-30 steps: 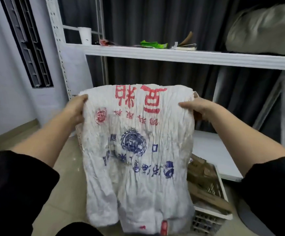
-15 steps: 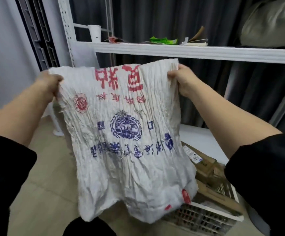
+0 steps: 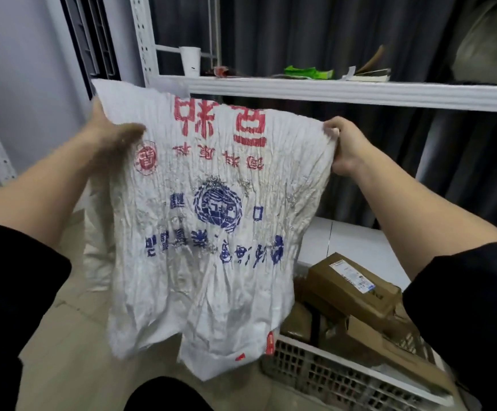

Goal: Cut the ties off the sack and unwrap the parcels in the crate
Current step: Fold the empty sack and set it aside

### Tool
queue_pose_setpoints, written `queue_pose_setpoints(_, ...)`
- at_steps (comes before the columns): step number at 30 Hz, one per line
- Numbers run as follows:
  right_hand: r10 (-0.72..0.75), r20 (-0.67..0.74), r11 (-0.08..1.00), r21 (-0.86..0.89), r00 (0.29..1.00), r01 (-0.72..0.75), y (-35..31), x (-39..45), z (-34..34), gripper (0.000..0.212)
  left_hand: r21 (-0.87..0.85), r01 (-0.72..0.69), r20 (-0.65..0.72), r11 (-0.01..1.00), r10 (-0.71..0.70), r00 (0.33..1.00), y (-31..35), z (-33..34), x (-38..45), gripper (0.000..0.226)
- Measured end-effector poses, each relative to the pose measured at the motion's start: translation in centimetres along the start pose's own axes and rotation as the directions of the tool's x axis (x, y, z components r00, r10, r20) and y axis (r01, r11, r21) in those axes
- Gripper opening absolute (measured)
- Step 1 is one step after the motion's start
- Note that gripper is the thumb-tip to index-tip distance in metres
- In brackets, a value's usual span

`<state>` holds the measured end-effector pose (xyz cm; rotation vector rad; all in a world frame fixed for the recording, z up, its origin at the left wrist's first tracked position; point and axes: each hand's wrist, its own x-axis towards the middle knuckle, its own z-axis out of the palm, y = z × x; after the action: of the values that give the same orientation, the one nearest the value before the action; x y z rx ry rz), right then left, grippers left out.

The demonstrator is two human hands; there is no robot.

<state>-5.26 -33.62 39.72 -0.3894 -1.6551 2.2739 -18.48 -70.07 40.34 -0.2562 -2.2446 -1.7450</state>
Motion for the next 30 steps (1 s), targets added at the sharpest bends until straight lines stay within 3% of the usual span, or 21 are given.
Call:
queue_pose_setpoints(2, -0.045, -0.021, 0.995, -0.093, 0.999, 0.043, 0.5, 0.2, -0.3, 0.008, 0.226, -0.009, 0.116, 0.974, -0.017, 0.993, -0.7, -0.3, 0.6, 0.054)
queue_pose_setpoints(3, -0.087, -0.043, 0.985, -0.150, 0.995, 0.080, 0.7, 0.7, -0.8, 0.009, 0.251, 0.014, 0.153, 0.968, -0.054, 0.987, -1.5, -0.9, 1.0, 0.046)
queue_pose_setpoints(7, -0.322, -0.149, 0.887, -0.394, 0.935, 0.242, 1.4, 1.7, -2.4, 0.007, 0.375, 0.106, -0.064, 0.921, -0.088, 0.994, -3.8, -3.1, 0.4, 0.036)
queue_pose_setpoints(9, -0.369, -0.189, 0.857, -0.449, 0.910, 0.254, 2.0, 2.2, -2.5, 0.007, 0.309, 0.129, -0.162, 0.942, -0.082, 0.983, -5.0, -4.2, 1.1, 0.047)
queue_pose_setpoints(12, -0.366, -0.200, 0.854, -0.459, 0.909, 0.243, 2.8, 3.6, -2.7, 0.022, 0.231, 0.127, -0.223, 0.965, -0.075, 0.972, -7.1, -5.1, 3.1, 0.091)
queue_pose_setpoints(16, -0.306, -0.096, 0.925, -0.264, 0.947, 0.272, 2.2, 2.9, -2.0, 0.012, 0.125, 0.035, -0.138, 0.992, -0.017, 0.990, -3.8, -3.8, 0.2, 0.042)
queue_pose_setpoints(20, -0.379, -0.054, 0.916, -0.162, 0.924, 0.367, 1.8, 3.2, -1.9, 0.016, 0.030, -0.033, -0.192, 0.999, 0.038, 0.981, -2.9, -3.9, -0.4, 0.039)
queue_pose_setpoints(24, -0.457, -0.099, 0.879, -0.203, 0.884, 0.432, 1.9, 3.1, -1.4, 0.017, -0.008, -0.059, -0.250, 0.998, 0.055, 0.967, -2.5, -2.9, -1.2, 0.040)
queue_pose_setpoints(30, -0.405, 0.052, 0.815, -0.431, 0.913, 0.387, 3.3, 2.7, -1.8, 0.083, -0.045, -0.033, -0.058, 0.998, 0.031, 0.998, -2.7, -0.8, -1.9, 0.062)
